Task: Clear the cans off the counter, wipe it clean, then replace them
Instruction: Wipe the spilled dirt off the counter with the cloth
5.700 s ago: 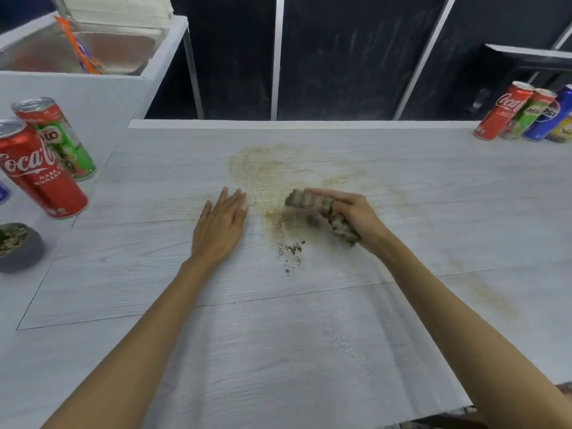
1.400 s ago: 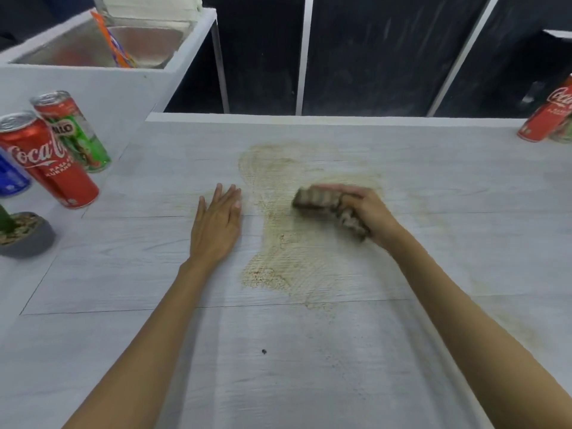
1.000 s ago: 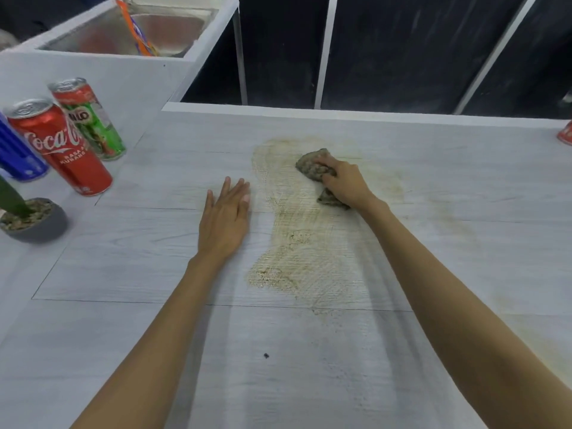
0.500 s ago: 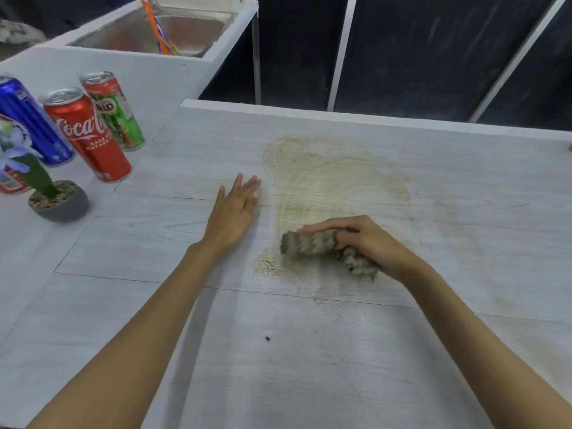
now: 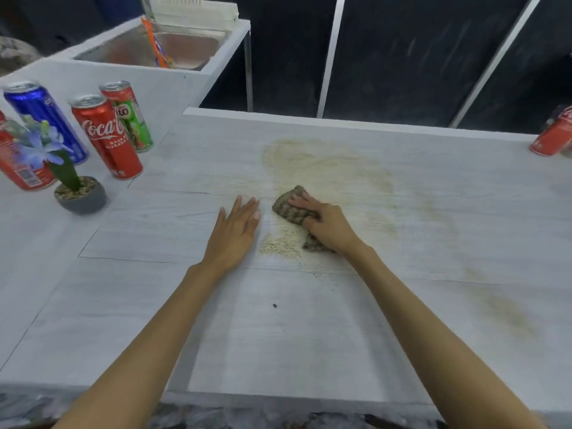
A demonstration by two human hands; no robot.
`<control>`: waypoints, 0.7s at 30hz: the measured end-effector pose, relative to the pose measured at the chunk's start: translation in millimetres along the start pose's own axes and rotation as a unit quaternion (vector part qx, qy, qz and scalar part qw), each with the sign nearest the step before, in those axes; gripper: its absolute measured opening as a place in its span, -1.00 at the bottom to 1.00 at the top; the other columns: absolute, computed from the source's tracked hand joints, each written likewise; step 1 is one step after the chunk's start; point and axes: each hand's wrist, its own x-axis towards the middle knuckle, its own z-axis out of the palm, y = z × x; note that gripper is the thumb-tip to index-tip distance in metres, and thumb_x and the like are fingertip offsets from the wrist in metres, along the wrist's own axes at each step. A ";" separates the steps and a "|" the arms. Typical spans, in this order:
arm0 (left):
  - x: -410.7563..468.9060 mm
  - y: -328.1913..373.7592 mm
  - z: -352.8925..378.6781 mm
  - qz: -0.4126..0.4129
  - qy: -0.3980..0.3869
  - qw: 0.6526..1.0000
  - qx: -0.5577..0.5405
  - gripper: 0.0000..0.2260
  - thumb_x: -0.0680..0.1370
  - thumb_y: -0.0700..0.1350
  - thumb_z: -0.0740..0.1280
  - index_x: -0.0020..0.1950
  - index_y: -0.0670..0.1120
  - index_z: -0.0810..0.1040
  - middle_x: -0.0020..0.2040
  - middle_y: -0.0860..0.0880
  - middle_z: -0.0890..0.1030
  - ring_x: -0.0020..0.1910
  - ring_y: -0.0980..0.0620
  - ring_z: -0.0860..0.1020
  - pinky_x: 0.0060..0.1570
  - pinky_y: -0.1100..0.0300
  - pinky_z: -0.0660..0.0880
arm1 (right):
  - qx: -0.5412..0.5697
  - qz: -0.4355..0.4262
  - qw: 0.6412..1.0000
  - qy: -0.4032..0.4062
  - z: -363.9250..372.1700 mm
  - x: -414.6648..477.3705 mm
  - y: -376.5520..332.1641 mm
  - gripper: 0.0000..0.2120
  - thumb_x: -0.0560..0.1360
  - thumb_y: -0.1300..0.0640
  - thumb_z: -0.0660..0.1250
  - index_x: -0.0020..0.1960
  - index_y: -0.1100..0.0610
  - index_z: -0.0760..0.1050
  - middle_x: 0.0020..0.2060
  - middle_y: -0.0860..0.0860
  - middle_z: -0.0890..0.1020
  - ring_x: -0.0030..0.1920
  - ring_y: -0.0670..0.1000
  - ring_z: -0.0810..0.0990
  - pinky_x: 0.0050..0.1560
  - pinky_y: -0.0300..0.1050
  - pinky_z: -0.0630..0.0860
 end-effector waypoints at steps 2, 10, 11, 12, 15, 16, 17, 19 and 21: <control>-5.9 2.3 -0.7 0.006 -0.016 1.000 -0.008 -0.57 0.64 0.03 -0.09 0.50 -0.05 0.12 0.52 0.07 0.10 0.50 0.20 -0.10 0.42 0.22 -0.29 | 0.020 -0.013 1.000 -0.019 10.3 -19.0 -10.6 -0.54 0.43 0.32 0.22 0.27 0.01 0.49 0.42 -0.01 0.34 0.24 0.02 0.51 0.13 -0.39 0.37; -40.8 0.3 -16.2 0.051 -0.092 0.994 -0.008 -0.56 0.64 0.00 -0.10 0.52 -0.06 0.03 0.54 0.06 0.02 0.51 0.17 -0.15 0.46 0.18 -0.26 | 0.186 0.013 0.976 -0.110 17.5 -96.0 -34.3 -0.54 0.41 0.40 0.16 0.05 -0.02 0.64 0.17 -0.11 0.60 0.23 -0.26 0.48 0.21 -0.47 0.35; -43.2 -0.7 -18.8 0.056 -0.099 0.994 -0.010 -0.56 0.64 0.01 -0.10 0.52 -0.06 0.02 0.54 0.06 0.01 0.51 0.17 -0.15 0.46 0.18 -0.25 | 0.219 0.024 0.971 -0.090 11.9 -100.9 -33.5 -0.54 0.43 0.39 0.14 0.04 -0.05 0.64 0.13 -0.14 0.62 0.21 -0.21 0.52 0.17 -0.44 0.40; -45.1 -2.0 -20.9 0.061 -0.103 0.993 -0.014 -0.56 0.64 0.02 -0.10 0.52 -0.05 0.02 0.54 0.06 0.01 0.51 0.17 -0.15 0.46 0.18 -0.25 | 0.253 0.044 0.965 -0.048 4.5 -103.7 -30.4 -0.55 0.45 0.38 0.13 0.02 -0.04 0.65 0.10 -0.13 0.64 0.18 -0.17 0.55 0.14 -0.40 0.44; -51.9 -7.5 -21.2 0.070 -0.112 0.991 -0.031 -0.55 0.64 0.04 -0.09 0.51 -0.04 0.04 0.54 0.07 0.02 0.51 0.17 -0.14 0.46 0.17 -0.25 | 0.279 0.136 0.939 0.151 -23.0 -109.4 -15.4 -0.63 0.49 0.34 0.15 0.06 0.02 0.63 0.08 0.02 0.65 -0.06 -0.19 0.64 -0.07 -0.38 0.52; -54.3 -9.4 -19.5 0.075 -0.113 0.990 -0.025 -0.55 0.63 0.05 -0.10 0.51 -0.04 0.04 0.54 0.07 0.03 0.51 0.18 -0.14 0.46 0.17 -0.25 | 0.250 0.161 0.931 0.210 -28.8 -112.3 -9.2 -0.65 0.51 0.32 0.15 0.13 0.06 0.59 0.05 0.03 0.65 -0.15 -0.21 0.63 -0.16 -0.39 0.51; -55.8 -11.1 -17.7 0.081 -0.113 0.990 -0.012 -0.55 0.63 0.05 -0.10 0.51 -0.04 0.05 0.53 0.08 0.03 0.51 0.18 -0.13 0.46 0.17 -0.25 | 0.209 0.186 0.928 0.246 -31.0 -115.6 -3.2 -0.65 0.52 0.30 0.15 0.22 0.09 0.54 0.08 0.05 0.63 -0.15 -0.18 0.62 -0.16 -0.35 0.50; -55.7 -13.9 -14.3 0.090 -0.107 0.990 0.008 -0.55 0.63 0.05 -0.10 0.51 -0.03 0.06 0.53 0.08 0.04 0.51 0.18 -0.12 0.45 0.19 -0.25 | 0.089 0.231 0.938 0.241 -25.4 -120.7 3.6 -0.59 0.53 0.27 0.13 0.35 0.07 0.42 0.33 0.07 0.46 0.13 0.01 0.56 0.05 -0.22 0.46; -54.1 -16.9 -10.9 0.094 -0.098 0.990 0.025 -0.55 0.63 0.07 -0.11 0.51 -0.01 0.05 0.53 0.09 0.05 0.50 0.20 -0.12 0.43 0.21 -0.26 | -0.020 0.239 0.951 0.195 -7.5 -121.3 -2.8 -0.55 0.54 0.23 0.14 0.42 0.03 0.32 0.49 0.06 0.20 0.33 0.14 0.40 0.24 -0.14 0.35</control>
